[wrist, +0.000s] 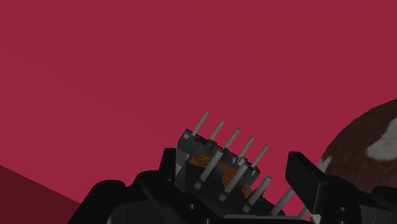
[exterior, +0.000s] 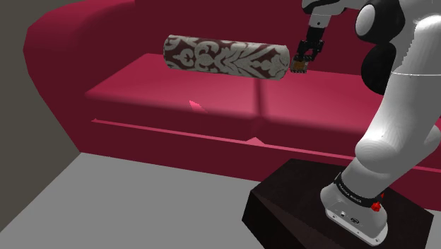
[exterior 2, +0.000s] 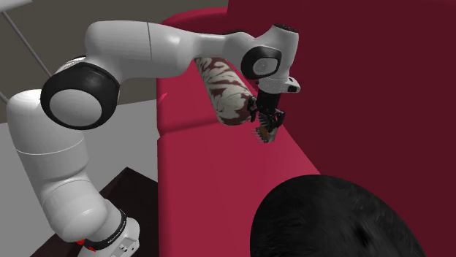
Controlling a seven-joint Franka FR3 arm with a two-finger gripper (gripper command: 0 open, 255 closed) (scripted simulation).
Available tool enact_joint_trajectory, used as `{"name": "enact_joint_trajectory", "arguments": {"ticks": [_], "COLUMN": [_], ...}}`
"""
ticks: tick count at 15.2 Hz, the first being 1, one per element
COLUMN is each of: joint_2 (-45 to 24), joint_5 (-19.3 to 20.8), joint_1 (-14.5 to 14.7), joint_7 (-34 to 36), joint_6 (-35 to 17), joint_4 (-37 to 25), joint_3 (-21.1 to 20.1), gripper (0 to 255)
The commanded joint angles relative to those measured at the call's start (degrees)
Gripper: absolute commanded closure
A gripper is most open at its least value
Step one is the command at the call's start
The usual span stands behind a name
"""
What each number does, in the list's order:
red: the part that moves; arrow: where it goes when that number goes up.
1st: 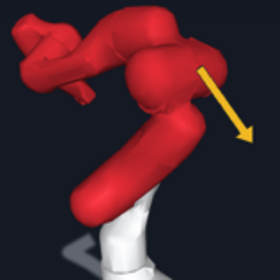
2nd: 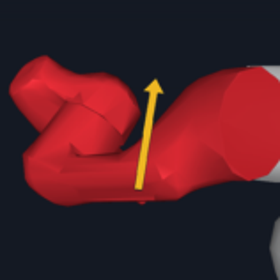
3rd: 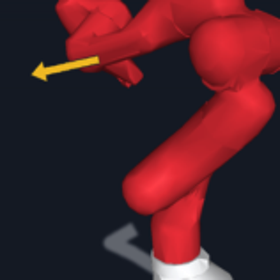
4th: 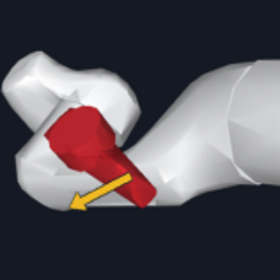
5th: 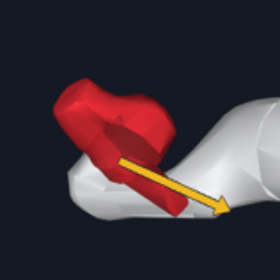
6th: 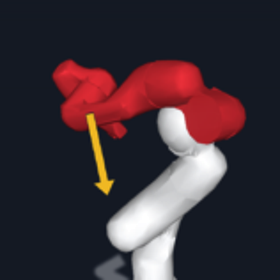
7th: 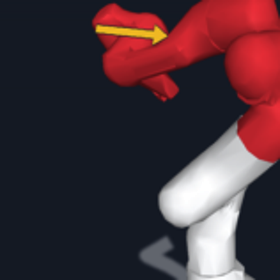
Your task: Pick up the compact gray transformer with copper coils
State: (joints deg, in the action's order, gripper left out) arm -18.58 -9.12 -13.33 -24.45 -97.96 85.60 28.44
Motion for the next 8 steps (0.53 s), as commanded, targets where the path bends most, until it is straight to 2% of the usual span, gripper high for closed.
{"name": "enact_joint_trajectory", "arguments": {"ticks": [1, 8], "joint_2": [-0.01, -0.59], "joint_5": [0.02, -0.17], "joint_1": [-0.12, -0.84], "joint_7": [0.08, 0.19], "joint_6": [1.53, 7.20], "joint_4": [-1.57, -7.80], "joint_3": [0.04, 0.18], "gripper": [255, 255]}}
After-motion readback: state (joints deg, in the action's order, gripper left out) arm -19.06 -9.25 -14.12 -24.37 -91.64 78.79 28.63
